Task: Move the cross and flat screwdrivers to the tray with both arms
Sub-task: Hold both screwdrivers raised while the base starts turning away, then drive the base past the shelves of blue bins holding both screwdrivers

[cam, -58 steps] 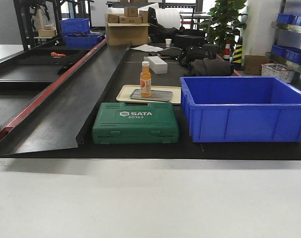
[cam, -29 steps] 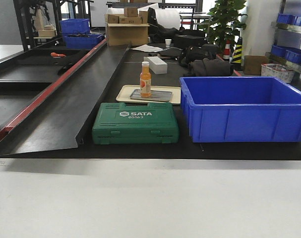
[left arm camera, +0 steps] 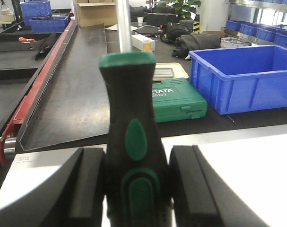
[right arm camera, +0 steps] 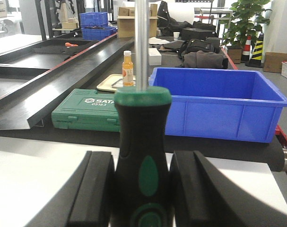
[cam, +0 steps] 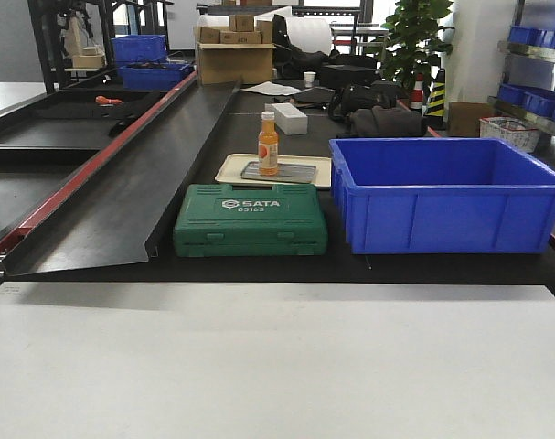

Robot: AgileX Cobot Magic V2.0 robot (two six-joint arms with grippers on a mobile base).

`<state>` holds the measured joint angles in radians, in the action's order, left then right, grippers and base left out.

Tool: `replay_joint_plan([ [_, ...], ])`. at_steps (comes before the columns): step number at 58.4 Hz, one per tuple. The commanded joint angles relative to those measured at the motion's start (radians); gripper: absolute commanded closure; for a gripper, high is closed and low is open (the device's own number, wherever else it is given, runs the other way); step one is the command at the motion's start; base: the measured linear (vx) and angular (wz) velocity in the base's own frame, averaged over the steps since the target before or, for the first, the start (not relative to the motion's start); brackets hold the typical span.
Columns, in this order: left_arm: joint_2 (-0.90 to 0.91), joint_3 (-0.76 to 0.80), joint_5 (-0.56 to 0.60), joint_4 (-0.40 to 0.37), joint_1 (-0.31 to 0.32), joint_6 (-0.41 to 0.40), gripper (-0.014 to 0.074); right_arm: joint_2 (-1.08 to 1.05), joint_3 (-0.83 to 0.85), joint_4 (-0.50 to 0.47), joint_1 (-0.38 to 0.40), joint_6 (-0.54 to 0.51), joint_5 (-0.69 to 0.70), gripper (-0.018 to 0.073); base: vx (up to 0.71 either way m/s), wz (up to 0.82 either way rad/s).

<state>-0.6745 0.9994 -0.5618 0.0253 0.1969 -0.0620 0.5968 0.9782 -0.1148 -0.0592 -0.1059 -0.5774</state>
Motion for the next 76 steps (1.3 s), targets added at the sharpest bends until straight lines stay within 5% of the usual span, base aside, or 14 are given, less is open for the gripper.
replay_joint_plan([
  [1,0.0,0.029,0.097,-0.004,0.005,-0.003,0.0594,0.004,0.027,-0.004,0.002,-0.002,0.092,0.0567,-0.19,0.0],
  [30,0.0,0.029,0.095,-0.004,0.005,-0.003,0.0594,0.004,0.027,-0.004,0.002,-0.002,0.09,0.0567,-0.22,-0.07],
  [76,0.0,0.029,0.095,-0.004,0.005,-0.003,0.0594,0.004,0.027,-0.004,0.002,-0.002,0.09,0.0567,-0.2,-0.47],
])
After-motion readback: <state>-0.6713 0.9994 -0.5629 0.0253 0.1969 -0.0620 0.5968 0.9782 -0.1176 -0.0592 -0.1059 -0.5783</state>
